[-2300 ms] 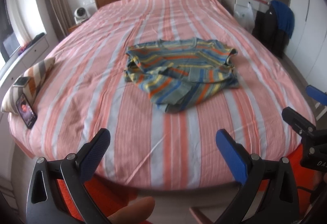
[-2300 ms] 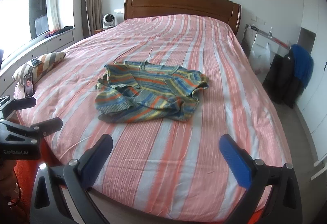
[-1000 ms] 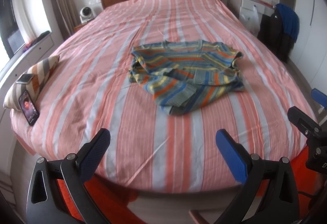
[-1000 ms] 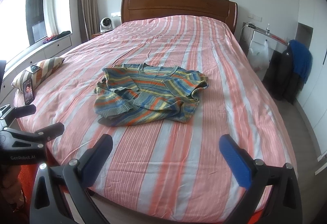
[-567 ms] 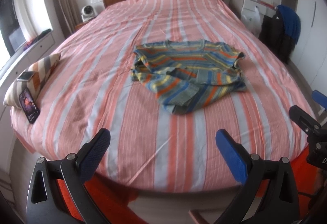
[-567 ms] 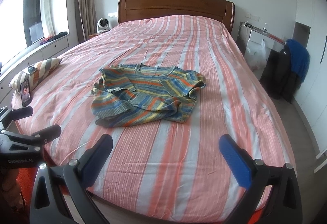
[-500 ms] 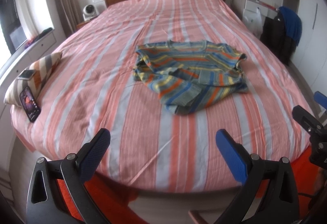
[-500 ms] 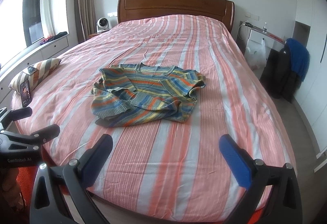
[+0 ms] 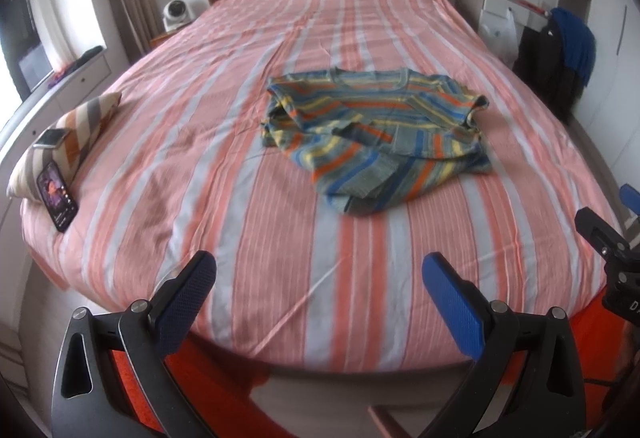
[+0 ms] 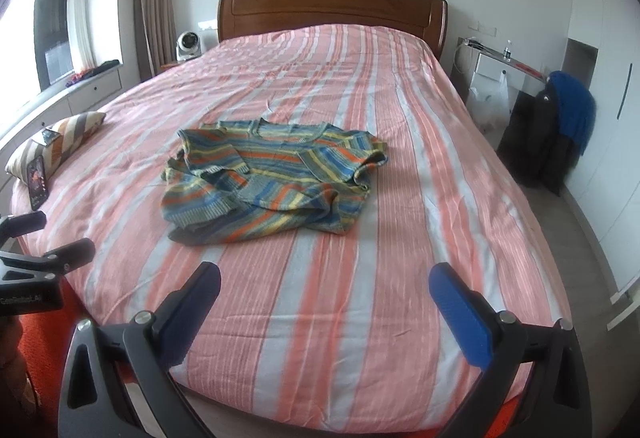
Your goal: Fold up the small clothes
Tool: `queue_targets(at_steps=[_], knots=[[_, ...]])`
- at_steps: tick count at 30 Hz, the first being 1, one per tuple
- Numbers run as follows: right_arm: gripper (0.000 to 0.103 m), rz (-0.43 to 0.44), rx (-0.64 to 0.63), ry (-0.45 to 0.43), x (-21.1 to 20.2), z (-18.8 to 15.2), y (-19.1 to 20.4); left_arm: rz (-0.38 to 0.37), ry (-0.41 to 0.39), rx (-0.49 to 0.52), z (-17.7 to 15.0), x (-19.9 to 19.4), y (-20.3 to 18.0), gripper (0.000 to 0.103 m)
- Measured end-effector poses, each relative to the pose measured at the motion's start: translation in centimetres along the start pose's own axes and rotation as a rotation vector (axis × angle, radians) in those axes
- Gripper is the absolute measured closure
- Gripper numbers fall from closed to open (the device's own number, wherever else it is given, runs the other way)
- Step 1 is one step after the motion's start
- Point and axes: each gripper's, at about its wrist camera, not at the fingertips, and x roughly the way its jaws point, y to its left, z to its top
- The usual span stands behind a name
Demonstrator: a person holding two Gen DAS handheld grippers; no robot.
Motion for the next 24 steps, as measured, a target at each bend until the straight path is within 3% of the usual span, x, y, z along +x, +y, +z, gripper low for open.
queue_targets(at_steps=[24], knots=[[0.0, -0.039, 0.001, 0.032, 0.6, -0.3, -0.4, 0.02, 0.039, 0.012, -0.6, 1.2, -0.3, 0.0]])
